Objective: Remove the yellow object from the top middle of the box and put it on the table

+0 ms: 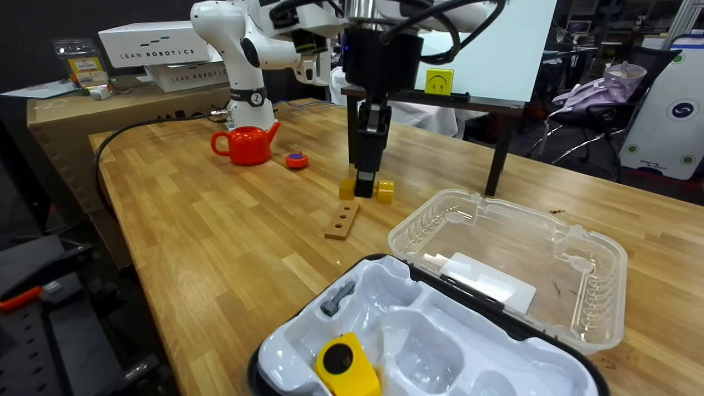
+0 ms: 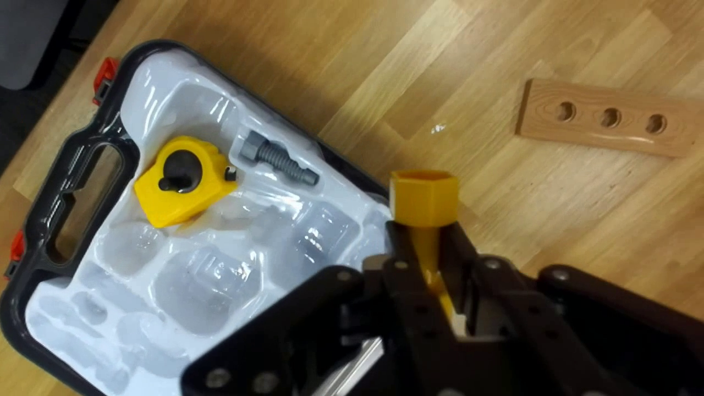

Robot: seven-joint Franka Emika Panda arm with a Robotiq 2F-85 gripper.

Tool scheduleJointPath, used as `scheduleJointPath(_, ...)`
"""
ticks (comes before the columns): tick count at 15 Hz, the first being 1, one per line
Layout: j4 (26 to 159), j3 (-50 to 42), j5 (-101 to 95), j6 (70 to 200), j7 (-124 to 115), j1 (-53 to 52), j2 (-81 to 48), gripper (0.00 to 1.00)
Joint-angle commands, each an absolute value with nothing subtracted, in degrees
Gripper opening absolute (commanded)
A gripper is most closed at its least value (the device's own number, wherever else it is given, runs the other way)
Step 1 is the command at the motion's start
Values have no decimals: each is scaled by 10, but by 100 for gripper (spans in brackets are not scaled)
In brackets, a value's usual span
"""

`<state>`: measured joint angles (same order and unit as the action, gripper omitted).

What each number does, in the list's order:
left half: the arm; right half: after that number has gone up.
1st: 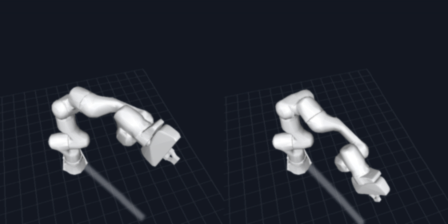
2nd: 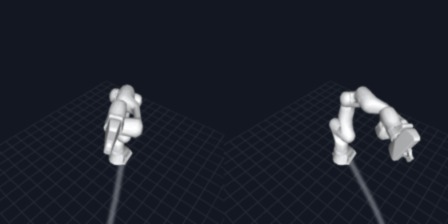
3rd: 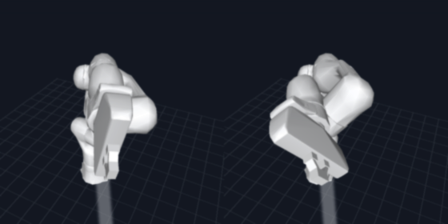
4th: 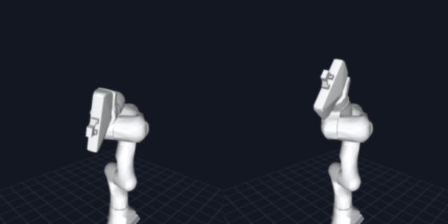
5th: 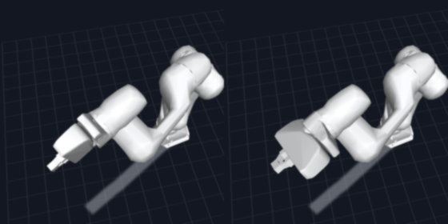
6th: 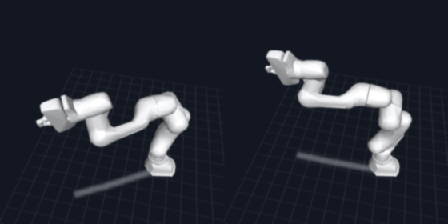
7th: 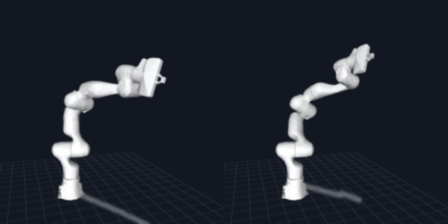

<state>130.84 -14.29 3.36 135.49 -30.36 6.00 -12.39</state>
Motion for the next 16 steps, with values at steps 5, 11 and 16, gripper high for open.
scheduleJointPath(5, 1357, -135, 8, 1342, -251, 69, -88, 4)
scheduleJointPath(11, 1344, -132, 17, 1351, -272, 65, -108, 18)
scheduleJointPath(16, 1345, -120, 19, 1355, -230, 62, -103, 4)
